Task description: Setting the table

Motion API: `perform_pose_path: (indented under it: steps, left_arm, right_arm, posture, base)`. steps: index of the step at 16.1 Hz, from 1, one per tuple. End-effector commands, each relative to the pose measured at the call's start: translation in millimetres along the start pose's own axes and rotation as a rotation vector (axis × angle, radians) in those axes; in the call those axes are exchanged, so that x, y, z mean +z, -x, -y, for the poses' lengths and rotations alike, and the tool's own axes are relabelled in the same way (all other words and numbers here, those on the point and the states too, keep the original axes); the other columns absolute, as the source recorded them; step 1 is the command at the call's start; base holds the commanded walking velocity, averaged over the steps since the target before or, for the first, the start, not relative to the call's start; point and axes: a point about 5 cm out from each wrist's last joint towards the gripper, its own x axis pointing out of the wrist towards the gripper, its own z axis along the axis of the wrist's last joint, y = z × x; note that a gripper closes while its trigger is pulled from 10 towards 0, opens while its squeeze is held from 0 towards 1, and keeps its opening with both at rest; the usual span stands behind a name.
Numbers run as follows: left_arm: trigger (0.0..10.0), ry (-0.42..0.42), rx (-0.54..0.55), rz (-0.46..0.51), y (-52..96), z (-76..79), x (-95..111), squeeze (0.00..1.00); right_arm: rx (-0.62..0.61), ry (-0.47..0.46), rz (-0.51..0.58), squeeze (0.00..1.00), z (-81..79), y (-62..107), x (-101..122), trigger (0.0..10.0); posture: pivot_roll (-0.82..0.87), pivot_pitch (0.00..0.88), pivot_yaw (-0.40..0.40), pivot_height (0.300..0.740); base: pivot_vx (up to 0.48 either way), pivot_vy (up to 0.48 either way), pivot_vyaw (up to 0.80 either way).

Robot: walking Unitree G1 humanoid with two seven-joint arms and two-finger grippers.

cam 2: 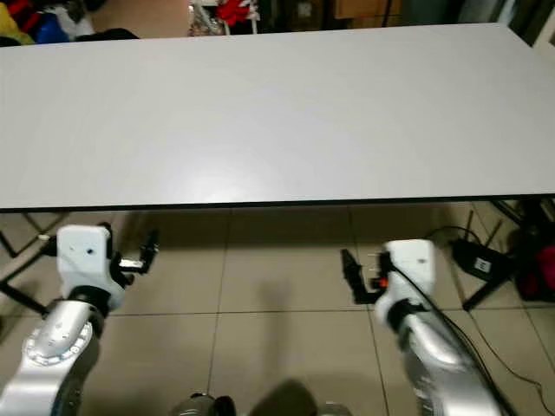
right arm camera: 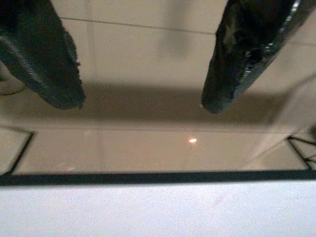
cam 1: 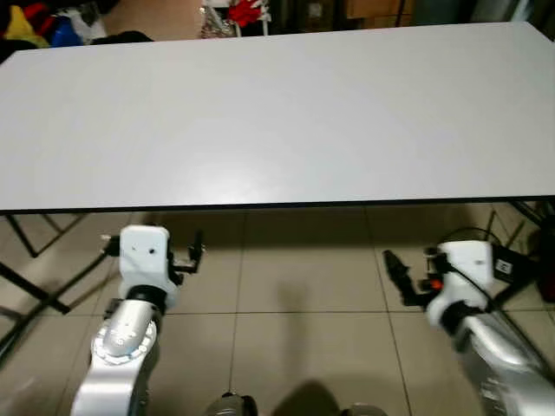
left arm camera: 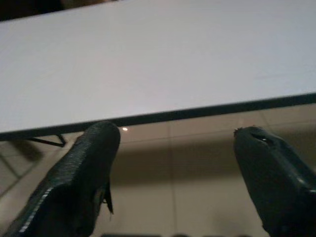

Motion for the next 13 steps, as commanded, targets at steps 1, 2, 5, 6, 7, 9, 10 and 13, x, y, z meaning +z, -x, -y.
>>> perform_pose_path:
  steps: [1, 2, 5, 6, 7, 9, 10, 13]
  left_arm:
    - [10.0, 0.007, 0.003, -0.01, 2.2, 2.0, -4, 1.0]
    - [10.0, 0.004, 0.0, -0.013, 2.6, 3.1, -4, 0.8]
    - [10.0, -0.036, 0.034, -0.005, 5.4, 0.7, -8, 0.7]
    - [10.0, -0.044, 0.01, -0.001, 6.5, 1.2, -6, 0.7]
    - [10.0, -0.036, -0.015, 0.002, 8.7, 1.7, -2, 0.71]
    - [10.0, -0.029, 0.009, 0.008, 15.8, -3.7, -1, 0.74]
    - [10.0, -0.027, 0.037, 0.005, 17.6, -4.8, -4, 0.74]
    - [10.0, -0.026, 0.068, 0.007, 10.4, -6.2, -8, 0.76]
  right_arm:
    - [-0.027, 0.014, 0.006, 1.0, 5.5, 9.1, 6, 10.0]
    - [-0.033, 0.021, 0.008, 1.0, 7.0, 12.7, 9, 10.0]
    - [-0.025, 0.006, 0.028, 1.0, 8.0, 16.4, 12, 10.0]
    - [-0.008, 0.011, 0.018, 1.0, 5.7, 13.1, 7, 10.0]
    - [0.005, 0.022, 0.006, 1.0, 3.8, 6.7, 2, 10.0]
    - [0.038, 0.039, 0.001, 1.0, -2.4, -2.9, -4, 10.0]
    - [0.052, 0.031, 0.004, 1.0, -5.3, -7.3, -4, 10.0]
    - [0.051, 0.025, 0.0, 1.0, -7.7, -11.9, -6, 10.0]
  posture:
    - [-0.23, 0.122, 0.08, 0.74]
    - [-0.24, 0.124, 0.075, 0.74]
    - [-0.24, 0.118, 0.083, 0.74]
    - [-0.22, 0.111, 0.09, 0.74]
    - [-0.19, 0.096, 0.105, 0.74]
    - [-0.16, 0.078, 0.121, 0.74]
    - [-0.15, 0.071, 0.115, 0.74]
    - [-0.14, 0.062, 0.116, 0.74]
  base:
    - [0.0, 0.0, 0.0]
    - [0.0, 0.0, 0.0]
    - [0.0, 0.0, 0.0]
    - [0.0, 0.0, 0.0]
    - [0.0, 0.0, 0.0]
    - [0.0, 0.0, 0.4]
    - [0.0, 0.0, 0.8]
    - [0.0, 0.0, 0.8]
